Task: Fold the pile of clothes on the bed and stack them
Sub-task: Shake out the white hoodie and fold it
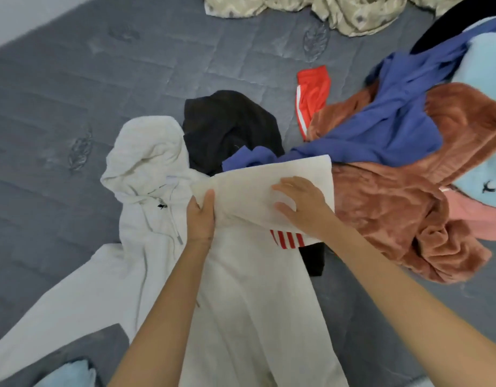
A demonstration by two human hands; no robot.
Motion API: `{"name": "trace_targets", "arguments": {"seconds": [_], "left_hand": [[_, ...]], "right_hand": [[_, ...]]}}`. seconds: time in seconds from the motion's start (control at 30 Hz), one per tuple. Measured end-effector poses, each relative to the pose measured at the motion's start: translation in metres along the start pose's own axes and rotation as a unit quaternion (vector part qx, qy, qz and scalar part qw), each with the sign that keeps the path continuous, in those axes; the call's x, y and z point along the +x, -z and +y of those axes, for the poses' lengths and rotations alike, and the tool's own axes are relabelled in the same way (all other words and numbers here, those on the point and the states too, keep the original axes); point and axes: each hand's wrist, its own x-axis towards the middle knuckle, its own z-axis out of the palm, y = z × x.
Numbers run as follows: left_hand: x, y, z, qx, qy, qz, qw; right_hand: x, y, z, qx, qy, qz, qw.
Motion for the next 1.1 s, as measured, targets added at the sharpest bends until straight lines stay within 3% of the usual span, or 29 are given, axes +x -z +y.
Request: {"name": "trace_targets", "arguments": {"seconds": [0.27, 0.4, 0.6, 0.7, 0.87, 0.97, 1.03, 1.1], "left_hand": [[0.031, 0.14, -0.078, -0.016, 0.034, 0.131, 0.991], [0.04, 0.192, -0.131, 0.061, 0.083, 0.2, 0.974], [0.032, 0.211, -0.177, 0.271, 0.062, 0.127, 0.952], [0.032, 0.208, -0.183, 0.317, 0.055, 0.118, 0.939], [0.019, 0.204, -0.184, 0.365, -0.088, 0.182, 0.909], [0.004, 0.199, -0.192, 0.456, -0.122, 0.098, 0.876], [-0.004, 0.202, -0.198, 0.474, -0.104, 0.032, 0.874], [-0.008, 0.21, -0.2, 0.479, -0.103, 0.022, 0.871]], "right_hand": [[0.014, -0.094, -0.052, -0.132, 0.108, -0.058, 0.984], [0.026, -0.129, -0.063, -0.207, 0.126, -0.081, 0.967], [0.037, -0.156, -0.048, -0.312, 0.077, -0.138, 0.937], [0.041, -0.157, -0.054, -0.36, 0.059, -0.156, 0.918], [0.031, -0.171, -0.085, -0.246, 0.091, -0.102, 0.96], [0.02, -0.186, -0.099, -0.244, 0.11, -0.093, 0.959], [0.009, -0.195, -0.109, -0.253, 0.107, -0.107, 0.956], [-0.001, -0.202, -0.12, -0.248, 0.121, -0.103, 0.956]]}}
